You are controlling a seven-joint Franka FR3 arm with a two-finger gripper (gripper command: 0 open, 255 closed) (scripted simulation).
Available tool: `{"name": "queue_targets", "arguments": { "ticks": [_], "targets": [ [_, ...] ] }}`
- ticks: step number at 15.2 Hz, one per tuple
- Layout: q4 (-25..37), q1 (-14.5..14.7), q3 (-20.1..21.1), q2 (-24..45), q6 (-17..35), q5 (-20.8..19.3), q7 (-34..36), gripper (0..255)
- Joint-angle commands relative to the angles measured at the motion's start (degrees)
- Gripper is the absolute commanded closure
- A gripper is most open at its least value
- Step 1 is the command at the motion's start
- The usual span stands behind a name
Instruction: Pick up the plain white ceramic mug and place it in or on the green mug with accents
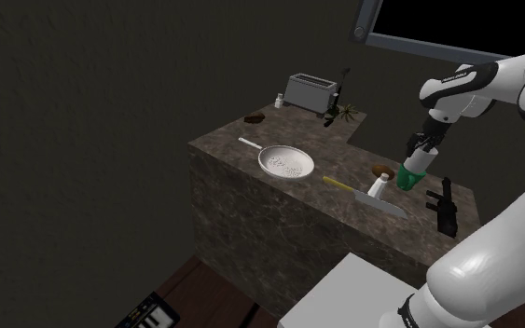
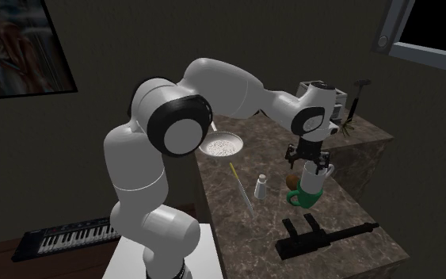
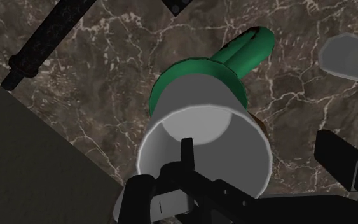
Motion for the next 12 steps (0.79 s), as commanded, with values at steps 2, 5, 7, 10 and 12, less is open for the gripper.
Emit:
{"name": "queue_targets", "arguments": {
  "ticks": [2,5,7,10,12],
  "targets": [
    [1.11,0.05,0.13,-0.95,-1.84,-0.71,0.51,0],
    [4.61,0.17,0.56,-3.11,-7.03,-2.21,1.6,0],
    [4.6,0.16,0.56,-3.12,-7.03,-2.22,1.61,0],
    [4.61,0.16,0.56,-3.11,-7.03,-2.21,1.6,0],
    [4.61,0.16,0.56,-3.11,-7.03,-2.21,1.6,0]
  ]
}}
